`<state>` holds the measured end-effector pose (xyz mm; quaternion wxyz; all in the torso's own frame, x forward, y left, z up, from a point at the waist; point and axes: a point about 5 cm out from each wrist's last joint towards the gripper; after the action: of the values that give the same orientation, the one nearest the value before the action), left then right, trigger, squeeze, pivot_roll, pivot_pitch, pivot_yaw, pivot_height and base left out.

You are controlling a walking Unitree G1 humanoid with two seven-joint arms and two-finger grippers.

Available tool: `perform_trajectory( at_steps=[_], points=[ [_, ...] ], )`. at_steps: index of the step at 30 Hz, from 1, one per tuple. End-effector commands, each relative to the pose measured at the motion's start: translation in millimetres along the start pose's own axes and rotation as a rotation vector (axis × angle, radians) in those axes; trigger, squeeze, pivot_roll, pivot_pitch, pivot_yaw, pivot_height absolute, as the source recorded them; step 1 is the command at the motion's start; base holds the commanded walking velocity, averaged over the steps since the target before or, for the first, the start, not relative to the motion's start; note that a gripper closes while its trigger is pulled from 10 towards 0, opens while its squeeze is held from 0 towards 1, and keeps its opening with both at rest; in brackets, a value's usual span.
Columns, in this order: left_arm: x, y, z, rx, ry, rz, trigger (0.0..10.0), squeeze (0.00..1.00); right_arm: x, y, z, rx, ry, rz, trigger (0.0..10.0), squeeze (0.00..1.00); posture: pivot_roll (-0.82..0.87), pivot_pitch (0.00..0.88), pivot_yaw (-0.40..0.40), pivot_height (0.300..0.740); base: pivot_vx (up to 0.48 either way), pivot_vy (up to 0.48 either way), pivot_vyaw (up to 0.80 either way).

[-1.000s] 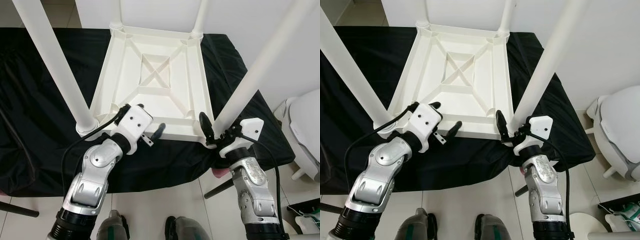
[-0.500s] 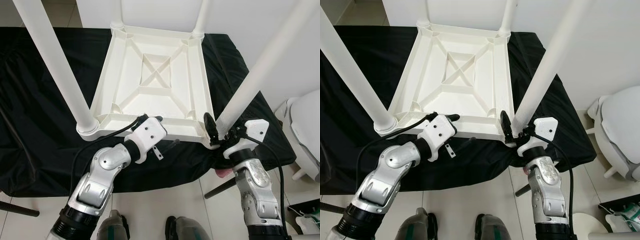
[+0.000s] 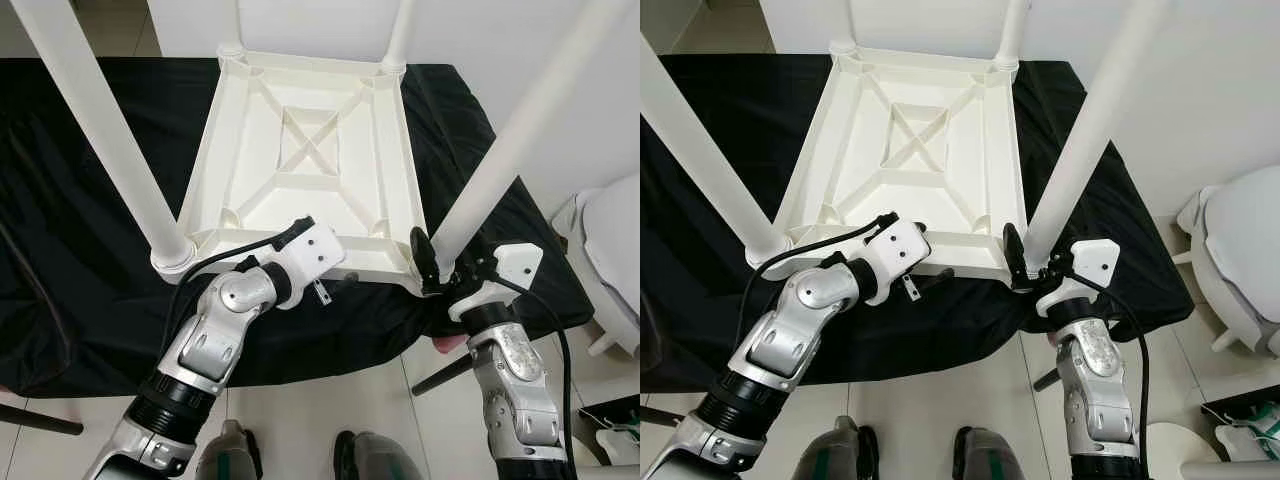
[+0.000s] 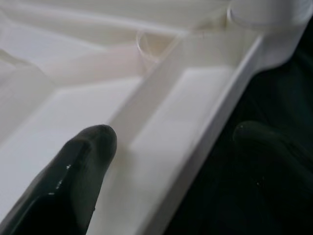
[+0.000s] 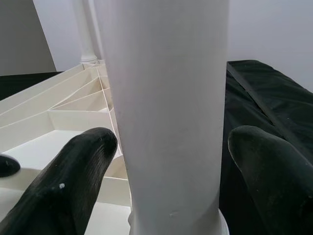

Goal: Building children table

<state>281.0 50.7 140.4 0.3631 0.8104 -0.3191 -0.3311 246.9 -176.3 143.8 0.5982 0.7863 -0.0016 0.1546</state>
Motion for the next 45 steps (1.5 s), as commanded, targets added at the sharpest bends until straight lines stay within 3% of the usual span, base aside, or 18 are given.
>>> perform_trajectory(
  at_steps=[1,7,8,9,10,11,12,21,29,38,41,43,45],
  points=[
    [4.3,-7,1.3,0.002,0.024,-0.076,10.0,0.00,-2.3,1,-0.4,0.014,-0.009,-0.002,10.0,0.00,-0.12,0.092,-0.011,0.740,0.000,0.000,0.00],
    [9.9,-16,2.0,-0.012,-0.013,-0.153,10.0,0.00,-2.2,0,-0.4,0.013,-0.011,-0.003,10.0,0.00,-0.12,0.092,-0.006,0.740,0.000,0.000,0.00],
    [11.5,-18,0.6,-0.009,-0.020,-0.178,6.7,0.00,-1.8,0,-0.6,0.013,-0.012,-0.002,10.0,0.00,-0.12,0.091,-0.005,0.740,0.000,0.000,0.00],
    [12.4,-20,-0.4,-0.005,-0.024,-0.193,6.7,0.00,-1.6,0,-0.7,0.013,-0.012,-0.002,10.0,0.00,-0.12,0.091,-0.005,0.740,0.000,0.000,0.00],
    [12.9,-21,-1.3,-0.004,-0.027,-0.204,5.3,0.00,-1.6,0,-1.0,0.014,-0.012,-0.002,10.0,0.00,-0.12,0.089,-0.003,0.740,0.000,0.000,0.00],
    [12.9,-21,-1.3,-0.004,-0.027,-0.204,5.3,0.00,-1.6,0,-1.0,0.014,-0.012,-0.002,10.0,0.00,-0.12,0.089,-0.003,0.740,0.000,0.000,0.00],
    [13.2,-22,-1.9,-0.004,-0.033,-0.210,0.0,0.00,-1.4,0,-1.2,0.014,-0.012,-0.001,10.0,0.00,-0.12,0.089,-0.003,0.740,0.000,0.000,0.00],
    [7.2,-25,-15.1,0.013,-0.031,-0.235,0.0,0.00,-2.6,1,0.4,0.013,-0.011,0.002,10.0,0.00,-0.12,0.088,0.004,0.740,0.000,0.000,0.00],
    [-9.9,-33,-23.1,0.057,-0.048,-0.256,0.0,0.00,-3.1,1,2.6,0.005,-0.012,-0.001,10.0,0.00,-0.12,0.092,0.011,0.740,0.000,0.000,0.00],
    [-37.1,-43,-34.0,0.044,-0.016,-0.276,0.0,0.00,-3.4,-1,2.3,0.001,-0.008,-0.011,10.0,0.00,-0.11,0.097,0.006,0.740,0.000,0.000,0.00],
    [-39.5,-43,-34.2,0.051,-0.020,-0.273,0.0,0.00,-3.1,-1,2.2,0.000,-0.007,-0.011,10.0,0.00,-0.11,0.097,0.006,0.740,0.000,0.000,0.00],
    [-53.9,-45,-36.1,0.030,-0.030,-0.257,0.0,0.00,-1.5,-1,1.3,-0.006,0.005,-0.016,10.0,0.00,-0.11,0.096,-0.002,0.740,0.000,0.000,0.00],
    [-59.2,-46,-36.3,0.029,-0.037,-0.257,0.0,0.00,-0.9,-1,1.3,-0.007,0.008,-0.017,10.0,0.00,-0.10,0.096,-0.004,0.740,0.000,0.000,0.00]
  ],
)
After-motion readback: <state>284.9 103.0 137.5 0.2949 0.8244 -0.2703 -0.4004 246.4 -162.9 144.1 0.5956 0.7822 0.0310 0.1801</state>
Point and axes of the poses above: a point about 5 cm out from each wrist's last joint towards the gripper, its own x axis pointing out of the wrist towards the gripper, its own y axis along the axis of the wrist's last joint, z = x × y, and after that the axes turned 10 degrees about x, right-handed
